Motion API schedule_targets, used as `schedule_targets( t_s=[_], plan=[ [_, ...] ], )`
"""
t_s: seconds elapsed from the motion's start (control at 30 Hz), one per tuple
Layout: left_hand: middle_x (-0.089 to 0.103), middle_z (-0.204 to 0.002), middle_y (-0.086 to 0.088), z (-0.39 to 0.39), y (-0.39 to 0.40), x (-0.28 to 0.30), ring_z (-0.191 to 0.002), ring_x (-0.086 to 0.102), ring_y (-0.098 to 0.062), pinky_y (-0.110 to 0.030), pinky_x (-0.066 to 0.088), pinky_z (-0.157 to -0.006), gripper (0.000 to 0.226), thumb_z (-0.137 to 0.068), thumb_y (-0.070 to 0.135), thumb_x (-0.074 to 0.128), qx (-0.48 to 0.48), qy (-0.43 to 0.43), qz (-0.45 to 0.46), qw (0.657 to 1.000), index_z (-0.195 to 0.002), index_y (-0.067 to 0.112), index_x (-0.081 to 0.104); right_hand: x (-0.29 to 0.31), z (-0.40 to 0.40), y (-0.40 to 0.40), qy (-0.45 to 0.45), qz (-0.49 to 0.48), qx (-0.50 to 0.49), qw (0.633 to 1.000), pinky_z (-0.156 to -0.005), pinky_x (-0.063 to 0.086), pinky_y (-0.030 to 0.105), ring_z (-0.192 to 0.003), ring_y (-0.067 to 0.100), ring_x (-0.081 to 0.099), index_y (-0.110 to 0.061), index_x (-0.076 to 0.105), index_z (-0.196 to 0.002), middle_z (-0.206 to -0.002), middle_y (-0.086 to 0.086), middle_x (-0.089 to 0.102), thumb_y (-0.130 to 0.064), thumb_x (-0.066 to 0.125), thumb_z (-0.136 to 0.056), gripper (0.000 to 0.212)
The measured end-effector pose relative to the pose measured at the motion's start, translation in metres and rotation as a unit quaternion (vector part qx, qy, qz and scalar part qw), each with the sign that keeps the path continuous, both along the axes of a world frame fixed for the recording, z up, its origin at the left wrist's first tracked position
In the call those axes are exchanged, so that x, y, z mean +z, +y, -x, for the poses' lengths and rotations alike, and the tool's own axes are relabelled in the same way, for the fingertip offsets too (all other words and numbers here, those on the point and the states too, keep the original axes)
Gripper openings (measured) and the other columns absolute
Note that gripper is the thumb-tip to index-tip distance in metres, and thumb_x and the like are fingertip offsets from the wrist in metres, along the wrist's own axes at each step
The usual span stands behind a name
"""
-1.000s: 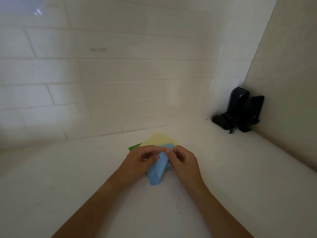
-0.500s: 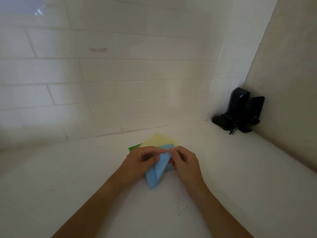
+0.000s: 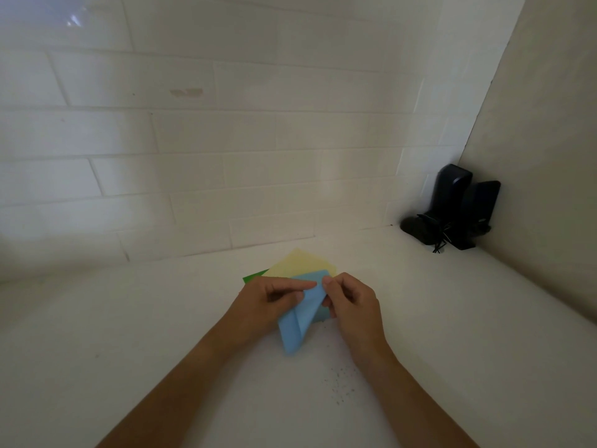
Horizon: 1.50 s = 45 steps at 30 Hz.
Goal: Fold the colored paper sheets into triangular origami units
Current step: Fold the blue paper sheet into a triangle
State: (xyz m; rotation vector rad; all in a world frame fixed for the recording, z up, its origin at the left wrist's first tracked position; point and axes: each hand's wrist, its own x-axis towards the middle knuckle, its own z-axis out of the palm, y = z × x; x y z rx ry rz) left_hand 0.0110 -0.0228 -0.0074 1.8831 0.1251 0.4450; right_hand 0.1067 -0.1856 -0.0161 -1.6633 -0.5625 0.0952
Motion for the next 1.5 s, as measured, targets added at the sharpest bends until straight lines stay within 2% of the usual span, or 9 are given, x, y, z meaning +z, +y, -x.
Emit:
schedule_targets(
  t_s=[0.13,0.27,0.4,0.5,1.03,1.2,1.33,1.5],
  plan=[
    [0.077,-0.107,0.022,-0.0003,0.001,-0.0008,-0.101,0.07,0.001,-0.014,0.052,-0.084,0.028,-0.098,0.012,0.069,-0.002,-0.004,0.005,1.0,-0.11,0.034,0.079,-0.0001,0.0006,0.0002,-0.007,0.0,0.0,1.0,-0.059,0.042,0.026,-0.059,0.007,0.052,-0.011,0.061,-0.072,-0.064,-0.004,0.064,-0.025,0.063,-0.101,0.033],
    [0.079,-0.108,0.011,-0.0002,0.0019,-0.0029,-0.105,0.072,-0.008,-0.021,0.056,-0.089,0.026,-0.098,0.008,0.068,0.002,-0.01,0.025,1.0,-0.112,0.026,0.08,0.0005,0.001,0.0011,-0.011,0.007,0.021,1.0,-0.059,0.042,0.026,-0.06,0.006,0.053,-0.013,0.062,-0.073,-0.064,-0.006,0.063,-0.026,0.063,-0.101,0.031],
    [0.079,-0.108,0.003,-0.0002,0.0034,-0.0037,-0.106,0.073,-0.015,-0.025,0.057,-0.088,0.026,-0.1,0.006,0.065,0.006,-0.023,0.042,0.999,-0.116,0.021,0.08,0.0018,0.0014,0.0019,-0.003,0.014,0.049,0.999,-0.06,0.045,0.025,-0.061,0.008,0.056,-0.011,0.064,-0.078,-0.069,-0.003,0.067,-0.028,0.065,-0.1,0.028],
    [0.078,-0.107,0.004,-0.0005,0.0038,-0.003,-0.102,0.073,-0.013,-0.022,0.054,-0.079,0.026,-0.1,0.008,0.066,0.021,-0.025,0.045,0.998,-0.115,0.023,0.08,0.0018,0.0028,0.0015,-0.011,0.026,0.049,0.998,-0.059,0.045,0.02,-0.059,0.005,0.055,-0.016,0.064,-0.076,-0.069,-0.004,0.068,-0.026,0.065,-0.1,0.026],
    [0.078,-0.107,0.004,-0.002,0.0031,-0.0024,-0.104,0.072,-0.015,-0.024,0.055,-0.085,0.028,-0.1,0.005,0.064,0.006,-0.031,0.034,0.999,-0.116,0.023,0.079,0.002,0.0022,0.0011,-0.025,0.031,0.055,0.998,-0.062,0.045,0.021,-0.061,0.003,0.056,-0.016,0.062,-0.075,-0.065,-0.011,0.064,-0.024,0.064,-0.101,0.027],
    [0.078,-0.105,0.007,-0.002,0.0026,-0.003,-0.102,0.071,-0.011,-0.02,0.053,-0.082,0.027,-0.1,0.007,0.065,0.013,-0.027,0.022,0.999,-0.114,0.025,0.079,-0.0015,0.0008,0.0021,-0.049,0.05,0.042,0.997,-0.06,0.045,0.024,-0.062,0.011,0.056,-0.015,0.059,-0.074,-0.068,-0.006,0.067,-0.028,0.064,-0.101,0.029],
    [0.075,-0.09,0.015,-0.0026,0.0024,-0.0046,-0.09,0.069,-0.005,-0.014,0.05,-0.079,0.027,-0.099,0.005,0.065,0.024,-0.018,0.001,1.0,-0.112,0.023,0.079,-0.0053,0.0003,0.0031,-0.05,0.055,0.032,0.997,-0.061,0.047,0.025,-0.071,0.026,0.063,-0.013,0.059,-0.075,-0.072,-0.004,0.068,-0.027,0.065,-0.1,0.029],
    [0.078,-0.091,0.004,-0.0043,0.0054,-0.0076,-0.086,0.071,-0.008,-0.016,0.049,-0.074,0.008,-0.095,0.016,0.073,0.06,-0.003,-0.003,0.998,-0.098,0.02,0.079,-0.0048,0.001,0.0037,-0.059,0.057,0.021,0.996,-0.058,0.042,0.015,-0.06,0.005,0.053,-0.015,0.062,-0.075,-0.07,-0.004,0.068,-0.024,0.066,-0.099,0.026]
  ],
)
